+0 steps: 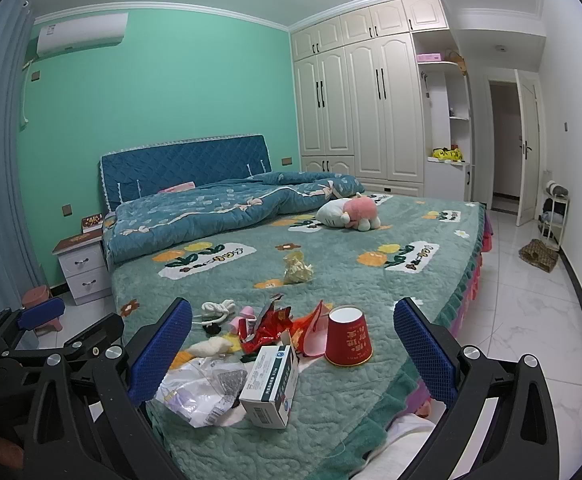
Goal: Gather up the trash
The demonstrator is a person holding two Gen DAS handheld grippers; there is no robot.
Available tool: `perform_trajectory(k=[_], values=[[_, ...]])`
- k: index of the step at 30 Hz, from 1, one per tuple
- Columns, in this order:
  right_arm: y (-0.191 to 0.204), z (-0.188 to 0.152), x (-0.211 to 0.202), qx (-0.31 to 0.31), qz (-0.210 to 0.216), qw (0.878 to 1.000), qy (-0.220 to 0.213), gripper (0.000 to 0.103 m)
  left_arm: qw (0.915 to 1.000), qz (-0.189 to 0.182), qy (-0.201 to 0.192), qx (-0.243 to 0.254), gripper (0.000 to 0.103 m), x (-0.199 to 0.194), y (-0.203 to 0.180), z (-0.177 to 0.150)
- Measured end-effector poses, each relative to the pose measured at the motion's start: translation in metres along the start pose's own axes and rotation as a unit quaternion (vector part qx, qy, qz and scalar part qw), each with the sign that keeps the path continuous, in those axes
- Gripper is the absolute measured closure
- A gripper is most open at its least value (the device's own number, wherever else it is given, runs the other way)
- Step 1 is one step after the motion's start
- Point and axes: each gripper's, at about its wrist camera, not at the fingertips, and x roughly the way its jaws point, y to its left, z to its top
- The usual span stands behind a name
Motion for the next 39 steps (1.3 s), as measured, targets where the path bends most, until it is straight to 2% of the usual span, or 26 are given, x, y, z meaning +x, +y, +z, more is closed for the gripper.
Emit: perform_trajectory(k=[18,27,29,33,37,39], values=[[0.0,0.0,0.0,0.0,0.001,1.0,0.0,0.005,1.0,-0.003,0.004,0.001,0.004,0.0,-0.001,0.0],[-0.003,0.012,-0.007,0.008,0.013,1.0,-0.008,0.005,0.9986,-0.04,0.034,-0.01,0.004,-0.003,0.004,0.02],[-0.001,0.014,-0.004,0.003,0.023,1.0,0.004,0.005,0.9973,-0.05,0.053,-0.007,0.004,0.0,0.003,0.023],[-0.003,0.017,0.001,0.019,0.07,0.997,0.033,0.005,0.9925,-0.067,0.102,-0.002,0.004,0.012,0.002,0.023],[-0.002,0.021,0.006,0.02,0.05,0.997,0.049,0.005,0.9902,-0.058,0.127,0.0,0.004,0.017,0.005,0.021],[-0.003,0.022,0.011,0.031,0.061,0.996,0.064,0.005,0.9887,-0.048,0.142,0.002,0.004,0.023,0.006,0.019]])
